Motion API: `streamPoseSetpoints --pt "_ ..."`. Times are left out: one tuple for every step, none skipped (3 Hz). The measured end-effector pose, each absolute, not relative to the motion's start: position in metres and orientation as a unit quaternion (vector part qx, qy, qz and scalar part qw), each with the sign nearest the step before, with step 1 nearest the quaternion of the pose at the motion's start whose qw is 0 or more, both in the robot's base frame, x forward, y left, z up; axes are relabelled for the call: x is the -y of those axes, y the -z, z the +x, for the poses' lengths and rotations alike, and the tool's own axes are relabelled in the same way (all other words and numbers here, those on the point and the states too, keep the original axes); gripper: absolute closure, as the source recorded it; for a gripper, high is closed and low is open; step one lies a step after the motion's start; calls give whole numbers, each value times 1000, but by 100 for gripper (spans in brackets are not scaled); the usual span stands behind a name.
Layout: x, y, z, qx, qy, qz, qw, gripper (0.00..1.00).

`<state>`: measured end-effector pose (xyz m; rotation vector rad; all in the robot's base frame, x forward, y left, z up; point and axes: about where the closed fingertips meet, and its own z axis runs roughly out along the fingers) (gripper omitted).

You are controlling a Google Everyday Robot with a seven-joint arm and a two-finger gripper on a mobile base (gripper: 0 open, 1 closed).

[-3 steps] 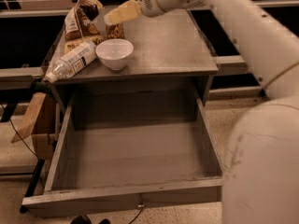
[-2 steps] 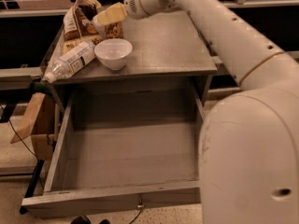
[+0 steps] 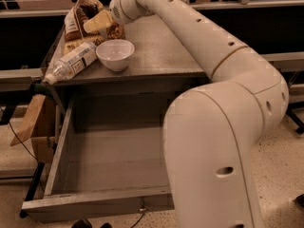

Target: Place orange can into top drawer

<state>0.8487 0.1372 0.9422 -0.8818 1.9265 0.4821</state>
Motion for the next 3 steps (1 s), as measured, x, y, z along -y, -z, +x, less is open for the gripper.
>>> streamPoseSetpoints --pt "-152 -929 863 -801 -177 -355 449 0" --pt "-153 -920 875 -819 -154 -342 434 16" --pt "-140 -916 886 -835 -134 -321 427 41"
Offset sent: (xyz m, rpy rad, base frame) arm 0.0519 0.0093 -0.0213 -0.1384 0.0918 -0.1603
